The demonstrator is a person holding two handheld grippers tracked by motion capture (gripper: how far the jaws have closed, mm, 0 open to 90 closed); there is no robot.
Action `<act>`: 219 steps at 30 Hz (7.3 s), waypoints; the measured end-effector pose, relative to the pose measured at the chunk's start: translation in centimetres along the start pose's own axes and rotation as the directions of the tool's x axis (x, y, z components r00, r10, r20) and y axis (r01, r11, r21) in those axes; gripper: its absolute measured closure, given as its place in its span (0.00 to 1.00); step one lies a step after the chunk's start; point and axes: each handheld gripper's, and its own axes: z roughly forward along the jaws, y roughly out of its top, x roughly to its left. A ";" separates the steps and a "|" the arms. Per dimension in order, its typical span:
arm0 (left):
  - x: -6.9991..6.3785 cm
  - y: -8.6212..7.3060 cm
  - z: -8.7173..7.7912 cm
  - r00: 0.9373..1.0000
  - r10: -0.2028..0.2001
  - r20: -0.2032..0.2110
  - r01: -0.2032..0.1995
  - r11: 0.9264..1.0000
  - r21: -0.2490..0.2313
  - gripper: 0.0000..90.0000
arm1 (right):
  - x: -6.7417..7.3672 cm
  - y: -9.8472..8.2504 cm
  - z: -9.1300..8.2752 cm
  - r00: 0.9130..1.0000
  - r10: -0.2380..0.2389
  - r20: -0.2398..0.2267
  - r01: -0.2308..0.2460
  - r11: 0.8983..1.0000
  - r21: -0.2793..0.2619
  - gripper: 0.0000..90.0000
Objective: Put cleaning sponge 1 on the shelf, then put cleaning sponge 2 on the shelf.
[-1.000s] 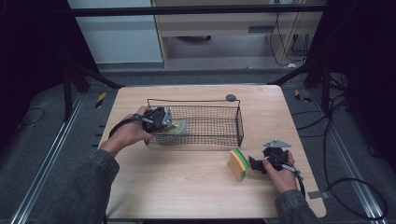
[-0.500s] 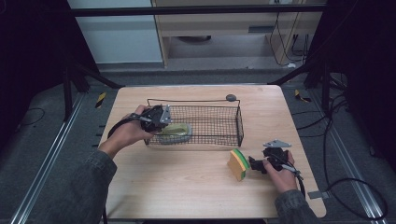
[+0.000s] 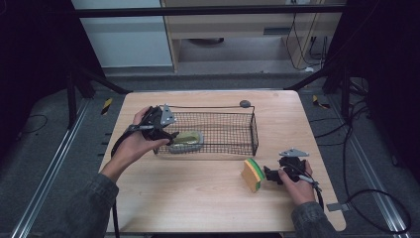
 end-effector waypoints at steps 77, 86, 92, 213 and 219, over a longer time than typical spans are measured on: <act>-7.3 -15.5 2.1 0.859 -0.509 0.054 0.506 0.860 0.063 0.00 | 9.3 8.5 -5.8 0.968 -0.149 -0.199 0.213 0.911 0.352 0.71; -7.3 -15.5 2.2 0.861 -0.506 0.057 0.503 0.862 0.063 0.00 | 7.4 9.3 -7.6 0.970 -0.170 -0.174 0.214 0.935 0.284 0.71; -7.3 -15.5 2.2 0.861 -0.506 0.058 0.503 0.862 0.062 0.00 | 5.7 9.9 -8.7 0.976 -0.154 -0.152 0.189 0.950 0.248 0.71; -7.2 -15.6 2.2 0.860 -0.508 0.059 0.505 0.861 0.056 0.00 | 4.1 20.2 3.7 0.975 -0.197 -0.106 0.214 0.958 0.190 0.72; -7.2 -15.6 2.2 0.858 -0.510 0.060 0.507 0.860 0.056 0.00 | 4.4 19.8 4.5 0.974 -0.204 -0.102 0.221 0.953 0.206 0.72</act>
